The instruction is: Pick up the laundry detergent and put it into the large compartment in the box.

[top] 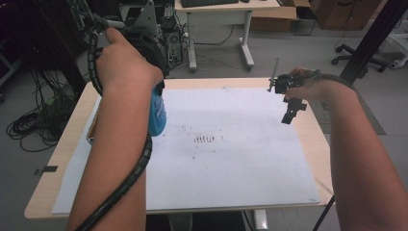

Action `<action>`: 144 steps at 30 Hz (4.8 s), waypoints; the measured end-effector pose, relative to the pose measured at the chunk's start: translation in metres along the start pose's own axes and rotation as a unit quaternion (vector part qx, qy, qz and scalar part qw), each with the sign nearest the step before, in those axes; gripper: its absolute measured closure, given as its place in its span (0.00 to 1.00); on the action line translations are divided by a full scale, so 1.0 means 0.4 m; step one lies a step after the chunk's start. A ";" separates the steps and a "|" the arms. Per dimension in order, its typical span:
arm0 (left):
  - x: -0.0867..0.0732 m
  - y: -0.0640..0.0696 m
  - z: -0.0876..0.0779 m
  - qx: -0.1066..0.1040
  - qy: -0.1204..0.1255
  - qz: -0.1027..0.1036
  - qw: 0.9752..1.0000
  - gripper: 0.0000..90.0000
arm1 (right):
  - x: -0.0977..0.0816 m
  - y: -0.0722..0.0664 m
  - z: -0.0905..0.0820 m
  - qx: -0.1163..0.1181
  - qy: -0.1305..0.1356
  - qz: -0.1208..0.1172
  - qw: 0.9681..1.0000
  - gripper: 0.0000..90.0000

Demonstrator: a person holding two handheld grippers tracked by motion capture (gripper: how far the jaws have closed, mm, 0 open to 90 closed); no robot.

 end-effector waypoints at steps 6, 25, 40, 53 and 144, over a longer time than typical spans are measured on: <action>0.023 -0.037 -0.042 0.010 0.004 -0.008 1.000 0.42 | 0.003 0.003 0.009 0.002 -0.002 0.001 1.000 0.06; 0.087 -0.168 -0.133 0.018 0.036 -0.061 0.997 0.42 | 0.028 0.002 0.016 0.006 -0.011 0.003 1.000 0.06; 0.099 -0.255 -0.062 0.028 0.033 -0.093 0.995 0.42 | 0.040 -0.005 0.010 0.004 -0.014 0.001 1.000 0.06; 0.091 -0.309 -0.008 0.040 0.034 -0.102 0.993 0.42 | 0.042 -0.012 0.006 0.003 -0.014 0.002 1.000 0.06; 0.024 -0.350 0.479 0.023 -0.037 -0.077 0.996 0.42 | 0.081 -0.010 0.007 -0.001 -0.023 -0.019 1.000 0.06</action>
Point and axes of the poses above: each handheld gripper's, and its own axes: z roughly forward along the jaws, x roughly out of its top, y roughly to its right, the point moved 8 cm from there along z, roughly forward along the jaws, and after that the axes turned 9 degrees about y, right-handed, at the moved point
